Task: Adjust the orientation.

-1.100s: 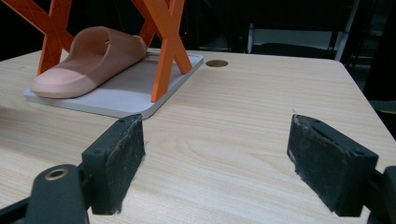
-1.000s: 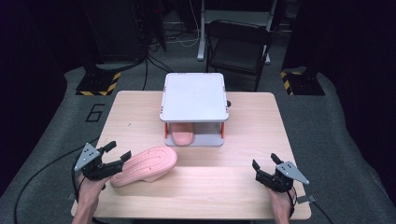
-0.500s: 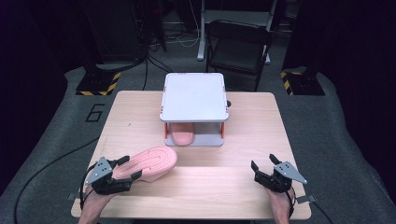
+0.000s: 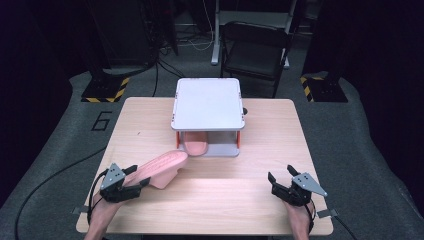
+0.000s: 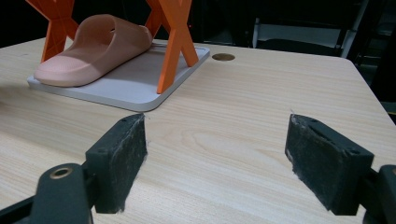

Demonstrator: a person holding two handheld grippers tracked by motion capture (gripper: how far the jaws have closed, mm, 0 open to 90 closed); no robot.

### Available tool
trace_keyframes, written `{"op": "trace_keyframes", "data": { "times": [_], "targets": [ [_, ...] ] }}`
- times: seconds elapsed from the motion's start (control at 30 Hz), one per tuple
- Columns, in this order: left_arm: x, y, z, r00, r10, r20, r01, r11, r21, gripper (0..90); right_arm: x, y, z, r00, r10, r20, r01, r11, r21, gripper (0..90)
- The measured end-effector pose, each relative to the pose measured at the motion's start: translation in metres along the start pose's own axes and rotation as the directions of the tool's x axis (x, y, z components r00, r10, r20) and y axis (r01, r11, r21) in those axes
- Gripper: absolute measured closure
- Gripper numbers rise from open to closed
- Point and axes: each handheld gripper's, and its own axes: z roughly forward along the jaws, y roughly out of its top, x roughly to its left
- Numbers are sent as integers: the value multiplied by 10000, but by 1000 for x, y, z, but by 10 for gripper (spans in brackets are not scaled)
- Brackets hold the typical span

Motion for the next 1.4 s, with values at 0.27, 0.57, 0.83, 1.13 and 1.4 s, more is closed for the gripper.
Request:
{"op": "trace_keyframes", "data": {
  "times": [0.27,0.57,0.83,1.13,1.4],
  "targets": [
    [15,2,8,9992,-394,-33,395,9990,225,417,-5,-1,-2,9999,156,70,-155,9999,-13,205],
    [25,1,13,9993,169,-342,-137,9957,913,551,-2,-1,0,10000,61,-65,-61,10000,-22,208],
    [11,-7,-1,9993,-312,214,304,9989,364,605,-3,0,-2,10000,-62,-69,61,9999,-82,209],
    [-22,-23,-28,9964,-96,843,64,9992,382,591,-1,2,-2,9999,-137,-45,136,9997,-188,210],
    [-26,7,-36,9935,291,1103,-225,9979,-613,396,-1,2,-2,9998,-202,-24,202,9998,-93,210]
  ]
}}
